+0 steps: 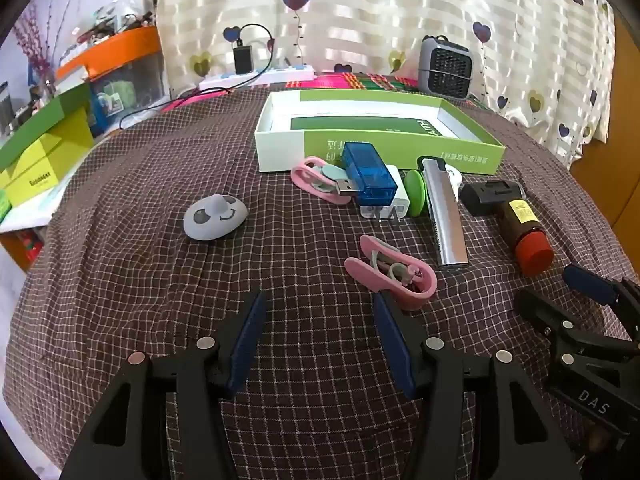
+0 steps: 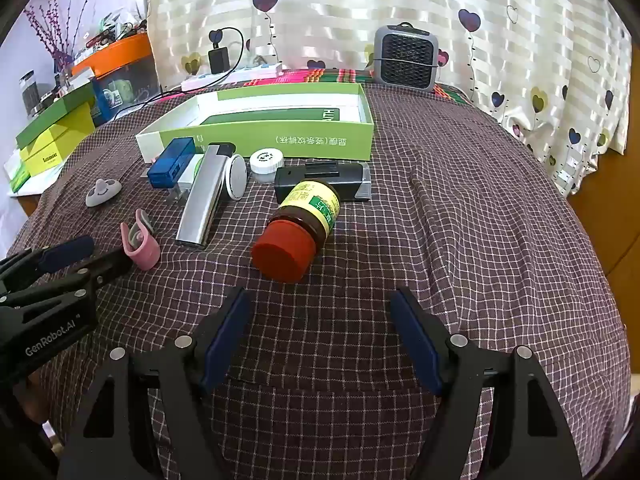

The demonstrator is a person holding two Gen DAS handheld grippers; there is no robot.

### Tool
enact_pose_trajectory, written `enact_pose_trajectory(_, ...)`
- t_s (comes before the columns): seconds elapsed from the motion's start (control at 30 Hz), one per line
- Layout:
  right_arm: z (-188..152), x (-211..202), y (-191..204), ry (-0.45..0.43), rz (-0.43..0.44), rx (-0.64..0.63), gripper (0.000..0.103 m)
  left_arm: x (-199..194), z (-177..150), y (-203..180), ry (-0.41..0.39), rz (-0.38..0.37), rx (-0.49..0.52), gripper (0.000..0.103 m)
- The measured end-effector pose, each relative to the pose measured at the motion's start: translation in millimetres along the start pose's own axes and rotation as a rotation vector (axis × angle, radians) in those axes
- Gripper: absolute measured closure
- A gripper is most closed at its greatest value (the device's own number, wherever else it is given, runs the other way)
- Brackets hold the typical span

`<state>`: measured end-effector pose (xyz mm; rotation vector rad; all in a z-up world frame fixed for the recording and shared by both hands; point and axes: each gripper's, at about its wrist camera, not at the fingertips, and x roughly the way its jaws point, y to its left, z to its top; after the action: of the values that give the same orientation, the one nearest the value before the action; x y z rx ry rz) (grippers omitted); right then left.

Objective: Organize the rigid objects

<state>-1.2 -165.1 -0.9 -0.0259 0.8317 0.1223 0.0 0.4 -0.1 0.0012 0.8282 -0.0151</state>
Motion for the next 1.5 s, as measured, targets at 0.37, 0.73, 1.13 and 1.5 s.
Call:
enact_pose_trajectory(0.37, 0.1, 0.2, -0.2, 0.000, 0.000, 0.000, 0.029, -2.0, -0.8, -2.8, -0.020, 0.010, 0.015, 0.047)
enact_pose_trajectory(0.73, 0.6, 0.8, 0.0, 0.002, 0.004, 0.003, 0.029, -3.0, 1.9, -1.8, -0.009, 0.005, 0.013, 0.047)
enact_pose_trajectory(1.13, 0.8, 2.4, -0.2, 0.002, 0.002, 0.005, 0.029, -0.1, 2.9, 0.1, -0.002, 0.006, 0.023, 0.047)
enact_pose_trajectory(1.5, 0.8, 2.1, 0.3, 0.004, 0.002, 0.004, 0.029, -1.6, 0.2, -0.3, -0.010, 0.004, 0.022, 0.047)
